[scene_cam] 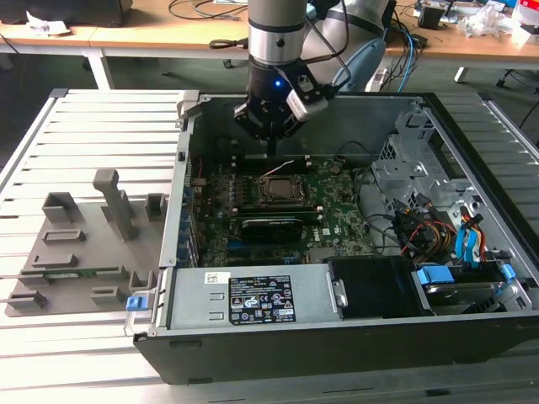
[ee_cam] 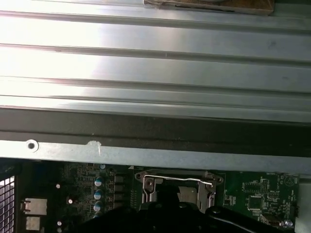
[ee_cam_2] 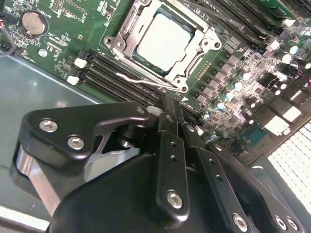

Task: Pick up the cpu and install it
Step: 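Install the first cpu locking lever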

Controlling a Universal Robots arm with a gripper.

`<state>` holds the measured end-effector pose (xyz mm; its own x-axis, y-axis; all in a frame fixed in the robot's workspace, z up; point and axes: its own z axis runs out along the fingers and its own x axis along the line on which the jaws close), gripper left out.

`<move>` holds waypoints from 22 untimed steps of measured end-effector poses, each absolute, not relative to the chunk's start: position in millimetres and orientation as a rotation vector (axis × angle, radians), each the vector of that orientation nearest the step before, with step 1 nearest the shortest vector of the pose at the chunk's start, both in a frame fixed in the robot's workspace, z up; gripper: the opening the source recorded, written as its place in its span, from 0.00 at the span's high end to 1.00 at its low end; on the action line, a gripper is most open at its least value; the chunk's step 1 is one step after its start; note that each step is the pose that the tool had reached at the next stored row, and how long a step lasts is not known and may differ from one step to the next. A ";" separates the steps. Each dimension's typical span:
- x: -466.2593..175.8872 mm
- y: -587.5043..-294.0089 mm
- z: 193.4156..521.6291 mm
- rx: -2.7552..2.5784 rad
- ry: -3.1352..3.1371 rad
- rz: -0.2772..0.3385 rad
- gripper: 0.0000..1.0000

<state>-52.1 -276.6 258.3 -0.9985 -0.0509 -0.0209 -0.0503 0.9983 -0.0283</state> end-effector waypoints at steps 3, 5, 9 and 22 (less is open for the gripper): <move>-52.1 -276.6 251.9 -0.079 3.119 -0.043 0.89; -51.9 -276.5 247.9 -0.079 3.119 -0.043 0.89; -50.9 -276.5 243.1 -0.079 3.119 -0.043 0.89; -48.9 -276.4 229.6 -0.079 3.119 -0.043 0.89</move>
